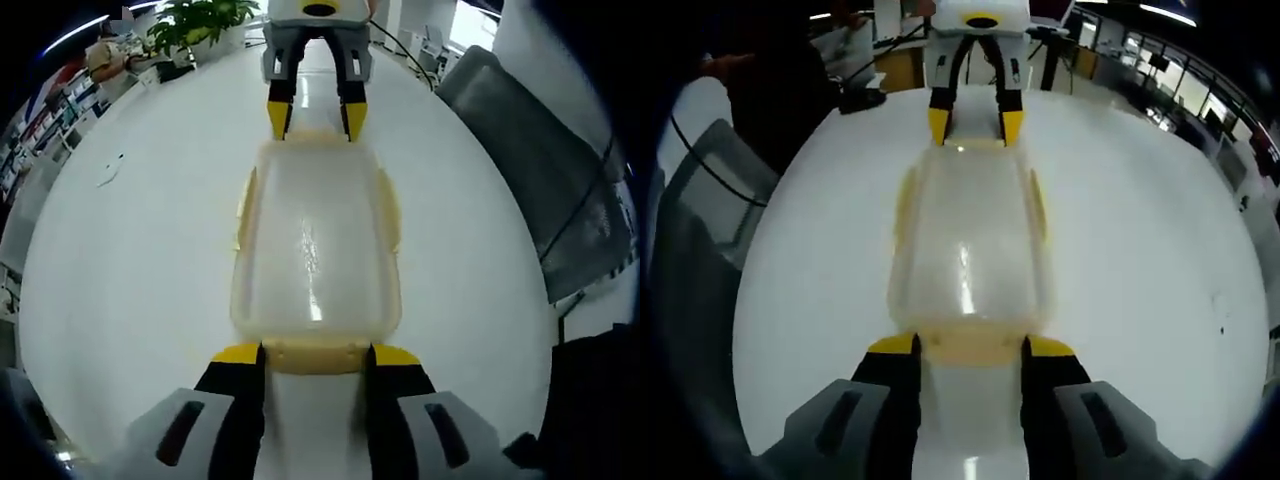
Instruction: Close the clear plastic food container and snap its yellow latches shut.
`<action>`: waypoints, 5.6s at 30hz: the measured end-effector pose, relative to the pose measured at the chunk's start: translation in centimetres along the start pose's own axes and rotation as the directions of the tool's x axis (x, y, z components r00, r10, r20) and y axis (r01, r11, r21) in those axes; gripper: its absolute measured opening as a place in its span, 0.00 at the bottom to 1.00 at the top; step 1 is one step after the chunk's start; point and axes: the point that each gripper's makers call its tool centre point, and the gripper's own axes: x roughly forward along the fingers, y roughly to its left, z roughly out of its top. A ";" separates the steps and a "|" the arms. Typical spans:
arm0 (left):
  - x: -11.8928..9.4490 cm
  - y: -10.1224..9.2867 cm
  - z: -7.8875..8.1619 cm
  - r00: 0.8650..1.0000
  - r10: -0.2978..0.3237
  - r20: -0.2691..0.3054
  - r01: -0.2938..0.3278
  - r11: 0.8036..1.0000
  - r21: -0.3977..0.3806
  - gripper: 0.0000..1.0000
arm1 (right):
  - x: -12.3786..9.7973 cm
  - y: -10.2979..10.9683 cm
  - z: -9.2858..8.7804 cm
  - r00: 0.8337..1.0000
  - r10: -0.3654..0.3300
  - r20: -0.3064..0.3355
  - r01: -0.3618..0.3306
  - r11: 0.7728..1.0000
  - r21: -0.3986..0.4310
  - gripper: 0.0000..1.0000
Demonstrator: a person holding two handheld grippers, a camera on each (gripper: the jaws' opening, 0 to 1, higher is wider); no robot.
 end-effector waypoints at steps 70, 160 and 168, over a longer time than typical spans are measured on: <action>1.5 -1.3 25.4 0.992 0.086 0.088 -0.088 0.996 0.024 0.33 | -19.7 1.7 -16.0 0.998 -0.035 -0.050 0.033 0.999 -0.035 0.36; 4.8 -1.4 24.4 0.997 0.069 0.029 -0.070 0.995 0.069 0.35 | -17.9 1.0 -19.7 0.993 -0.028 -0.118 0.025 0.999 -0.026 0.37; 3.5 -1.4 25.4 0.993 0.095 0.071 -0.092 0.995 -0.047 0.33 | -19.4 1.3 -18.3 0.998 -0.058 -0.037 0.061 0.994 0.091 0.34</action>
